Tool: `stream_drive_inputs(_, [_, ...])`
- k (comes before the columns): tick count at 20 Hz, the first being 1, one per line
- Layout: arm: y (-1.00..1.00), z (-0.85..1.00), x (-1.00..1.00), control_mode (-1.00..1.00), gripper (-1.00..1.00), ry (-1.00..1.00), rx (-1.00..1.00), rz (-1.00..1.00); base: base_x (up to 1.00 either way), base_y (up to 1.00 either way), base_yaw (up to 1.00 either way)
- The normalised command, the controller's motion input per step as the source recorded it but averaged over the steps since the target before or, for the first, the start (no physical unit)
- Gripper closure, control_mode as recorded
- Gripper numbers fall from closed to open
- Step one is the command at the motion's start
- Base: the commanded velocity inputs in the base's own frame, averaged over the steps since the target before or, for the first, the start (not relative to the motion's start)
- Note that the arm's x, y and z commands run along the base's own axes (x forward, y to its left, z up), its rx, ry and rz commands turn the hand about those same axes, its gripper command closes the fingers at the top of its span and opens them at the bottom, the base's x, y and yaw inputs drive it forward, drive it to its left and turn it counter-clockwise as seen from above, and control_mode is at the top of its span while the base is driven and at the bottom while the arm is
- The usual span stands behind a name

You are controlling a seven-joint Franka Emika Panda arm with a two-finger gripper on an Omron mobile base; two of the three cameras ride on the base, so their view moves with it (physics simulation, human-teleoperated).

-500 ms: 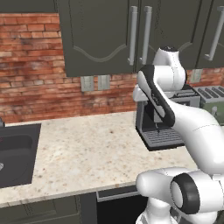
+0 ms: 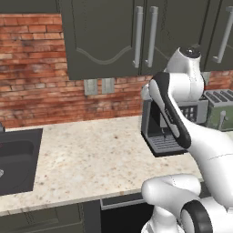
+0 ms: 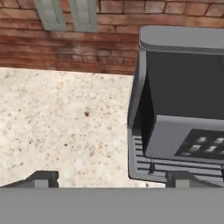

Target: The dining table condiment station is running low on mustard. Refill the condiment station by opening the cabinet and taking the mustard from the cabinet and placing it on the dining table.

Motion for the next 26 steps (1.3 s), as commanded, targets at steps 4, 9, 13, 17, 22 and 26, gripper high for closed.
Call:
stream_drive_inputs(4, [0.0,0.71,-0.26,-1.0,-1.0,-0.53,0.0,0.0,0.0,0.0,0.0])
stream_drive_inputs(9, [0.02,0.73,-0.09,-1.0,-1.0,-0.41,0.0,0.0,0.0,0.0,0.0])
stream_drive_inputs(13, [0.03,0.8,-0.01,-1.0,-1.0,-0.3,0.0,0.0,0.0,0.0,0.0])
stream_drive_inputs(17, [0.0,0.88,0.0,-1.0,-1.0,-0.21,0.0,0.0,0.0,0.0,0.0])
stream_drive_inputs(22, [0.0,0.72,0.01,-1.0,-1.0,-0.12,0.01,0.0,0.0,0.0,0.0])
stream_drive_inputs(26, [0.0,0.37,0.12,-1.0,-1.0,-0.01,0.0,0.0,0.0,0.0,0.0])
